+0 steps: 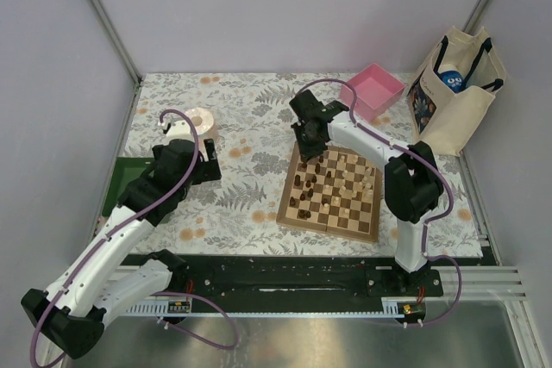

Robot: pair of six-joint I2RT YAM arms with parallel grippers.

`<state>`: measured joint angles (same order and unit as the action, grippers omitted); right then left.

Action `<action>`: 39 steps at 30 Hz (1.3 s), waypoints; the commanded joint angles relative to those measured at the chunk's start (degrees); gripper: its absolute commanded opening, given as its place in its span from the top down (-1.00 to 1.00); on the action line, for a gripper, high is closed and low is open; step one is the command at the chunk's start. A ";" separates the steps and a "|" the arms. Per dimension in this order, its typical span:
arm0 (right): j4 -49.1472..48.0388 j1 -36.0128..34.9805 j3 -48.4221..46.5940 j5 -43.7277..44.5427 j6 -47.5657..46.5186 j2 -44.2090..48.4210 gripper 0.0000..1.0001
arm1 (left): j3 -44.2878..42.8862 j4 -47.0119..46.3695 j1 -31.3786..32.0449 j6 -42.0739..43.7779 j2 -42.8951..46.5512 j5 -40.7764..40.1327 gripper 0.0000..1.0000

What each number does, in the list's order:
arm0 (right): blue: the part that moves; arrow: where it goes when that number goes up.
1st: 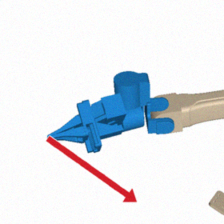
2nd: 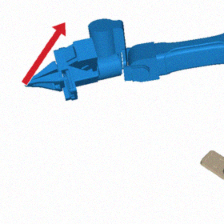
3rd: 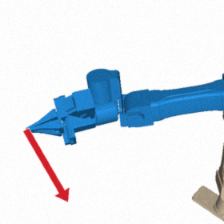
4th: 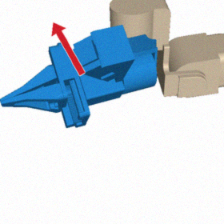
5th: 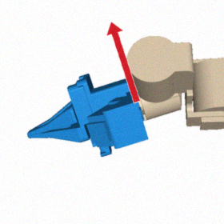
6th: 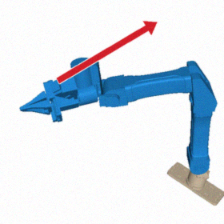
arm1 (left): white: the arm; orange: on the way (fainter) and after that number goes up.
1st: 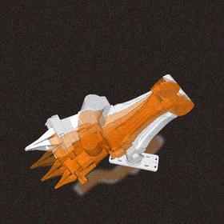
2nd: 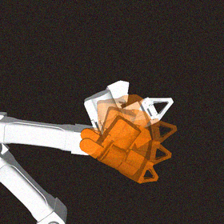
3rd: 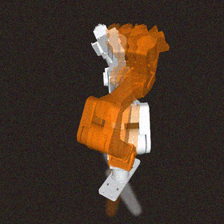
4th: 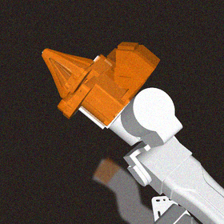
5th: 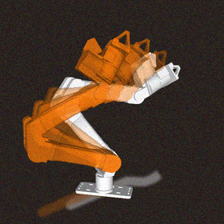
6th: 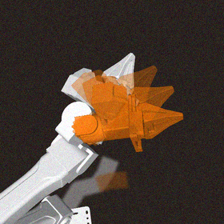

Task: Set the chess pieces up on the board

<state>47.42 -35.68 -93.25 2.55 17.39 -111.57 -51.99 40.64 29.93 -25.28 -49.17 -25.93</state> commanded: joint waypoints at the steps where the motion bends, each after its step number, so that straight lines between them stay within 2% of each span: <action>1: 0.66 -1.23 -1.23 0.53 0.45 2.06 0.62 | -0.31 -1.36 -0.31 0.23 1.27 -0.96 -0.98; 39: -0.48 -2.73 2.20 -0.79 2.74 -0.93 0.60 | -0.31 -1.36 -0.31 0.23 0.74 -0.87 -0.98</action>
<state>47.83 -38.02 -91.07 2.33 19.44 -111.83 -51.99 40.62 29.93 -25.28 -48.82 -25.93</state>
